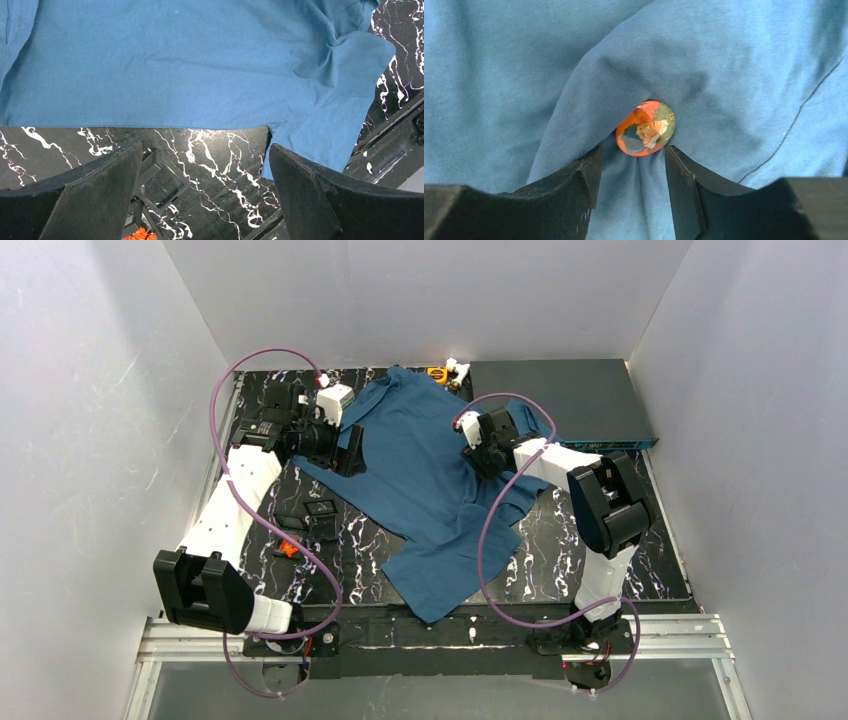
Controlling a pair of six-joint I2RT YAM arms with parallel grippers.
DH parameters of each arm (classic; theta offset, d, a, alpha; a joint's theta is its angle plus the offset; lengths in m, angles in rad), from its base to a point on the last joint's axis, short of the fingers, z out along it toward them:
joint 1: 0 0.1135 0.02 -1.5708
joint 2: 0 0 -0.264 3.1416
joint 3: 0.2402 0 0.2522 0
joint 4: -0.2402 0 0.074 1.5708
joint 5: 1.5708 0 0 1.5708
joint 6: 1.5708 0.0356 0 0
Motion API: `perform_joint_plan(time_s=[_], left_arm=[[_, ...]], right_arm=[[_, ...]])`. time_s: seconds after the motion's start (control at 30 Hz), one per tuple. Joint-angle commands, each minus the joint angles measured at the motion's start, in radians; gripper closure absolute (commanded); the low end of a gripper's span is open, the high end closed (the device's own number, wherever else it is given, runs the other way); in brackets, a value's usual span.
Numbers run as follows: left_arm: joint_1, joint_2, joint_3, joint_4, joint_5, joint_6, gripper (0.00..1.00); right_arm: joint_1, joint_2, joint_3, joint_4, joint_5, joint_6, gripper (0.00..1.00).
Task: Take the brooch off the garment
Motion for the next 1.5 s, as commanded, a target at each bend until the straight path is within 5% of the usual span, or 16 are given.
perform_joint_plan(time_s=[0.0, 0.97, 1.37, 1.47], left_arm=[[-0.005, -0.015, -0.011, -0.006, -0.004, -0.011, 0.02], [-0.005, 0.019, -0.002, -0.009, 0.015, -0.016, 0.02], [-0.004, 0.025, 0.003, -0.006, 0.014, -0.014, 0.02], [-0.004, 0.027, 0.004, -0.008, 0.015, -0.015, 0.02]], right_arm=[[0.007, 0.012, 0.029, 0.062, 0.044, -0.007, 0.42], [0.001, -0.082, -0.015, 0.134, 0.175, -0.053, 0.65], [-0.082, 0.0, 0.076, 0.012, 0.019, -0.009, 0.66], [-0.095, 0.0, 0.087, -0.003, -0.054, -0.005, 0.75]])
